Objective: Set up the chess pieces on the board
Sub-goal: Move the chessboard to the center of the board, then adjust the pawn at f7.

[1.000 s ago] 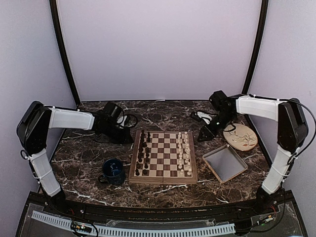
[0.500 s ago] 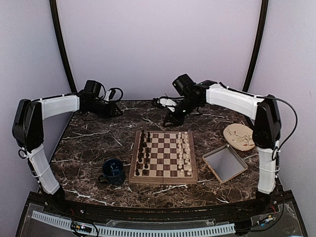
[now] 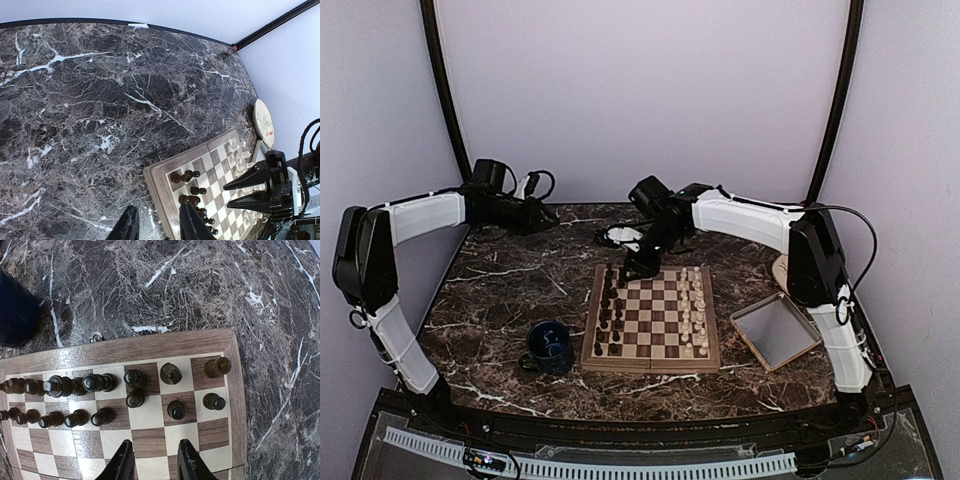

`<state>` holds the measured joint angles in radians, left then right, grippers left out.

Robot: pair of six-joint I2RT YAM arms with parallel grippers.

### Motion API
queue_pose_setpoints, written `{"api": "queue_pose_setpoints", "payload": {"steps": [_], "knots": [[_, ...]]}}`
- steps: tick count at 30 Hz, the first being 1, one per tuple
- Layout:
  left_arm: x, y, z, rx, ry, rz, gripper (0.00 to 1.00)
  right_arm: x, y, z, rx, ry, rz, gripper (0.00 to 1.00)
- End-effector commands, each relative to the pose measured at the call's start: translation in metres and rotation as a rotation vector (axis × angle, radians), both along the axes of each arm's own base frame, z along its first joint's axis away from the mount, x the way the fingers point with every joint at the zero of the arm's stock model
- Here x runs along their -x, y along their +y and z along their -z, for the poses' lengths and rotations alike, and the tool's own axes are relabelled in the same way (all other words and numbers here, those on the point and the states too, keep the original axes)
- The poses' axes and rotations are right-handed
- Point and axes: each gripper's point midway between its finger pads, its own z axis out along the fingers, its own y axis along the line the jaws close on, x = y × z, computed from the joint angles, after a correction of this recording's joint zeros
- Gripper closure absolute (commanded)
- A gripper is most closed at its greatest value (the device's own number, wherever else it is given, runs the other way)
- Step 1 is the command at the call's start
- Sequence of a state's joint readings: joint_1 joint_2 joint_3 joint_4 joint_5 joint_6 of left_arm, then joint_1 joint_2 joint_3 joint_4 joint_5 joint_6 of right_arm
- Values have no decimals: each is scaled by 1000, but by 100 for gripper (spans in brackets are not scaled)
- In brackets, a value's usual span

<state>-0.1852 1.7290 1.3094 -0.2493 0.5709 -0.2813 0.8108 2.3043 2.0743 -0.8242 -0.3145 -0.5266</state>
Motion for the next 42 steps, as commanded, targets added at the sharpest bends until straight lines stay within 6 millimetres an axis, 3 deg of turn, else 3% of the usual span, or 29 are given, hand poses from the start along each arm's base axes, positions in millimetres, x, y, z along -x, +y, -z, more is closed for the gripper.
{"api": "queue_pose_setpoints", "payload": {"steps": [1,8,24,42], "knots": [[6,-2,-21,47,-33,15,69,6,15,-1,-29,15,-29,69],[7,-2,-20,47,-29,14,69,15,27,11,-32,55,-47,69],[8,-2,-21,33,-33,20,69,14,34,30,-27,103,-41,69],[8,-3,-16,34,-20,27,69,14,32,27,-20,89,-44,84]]}}
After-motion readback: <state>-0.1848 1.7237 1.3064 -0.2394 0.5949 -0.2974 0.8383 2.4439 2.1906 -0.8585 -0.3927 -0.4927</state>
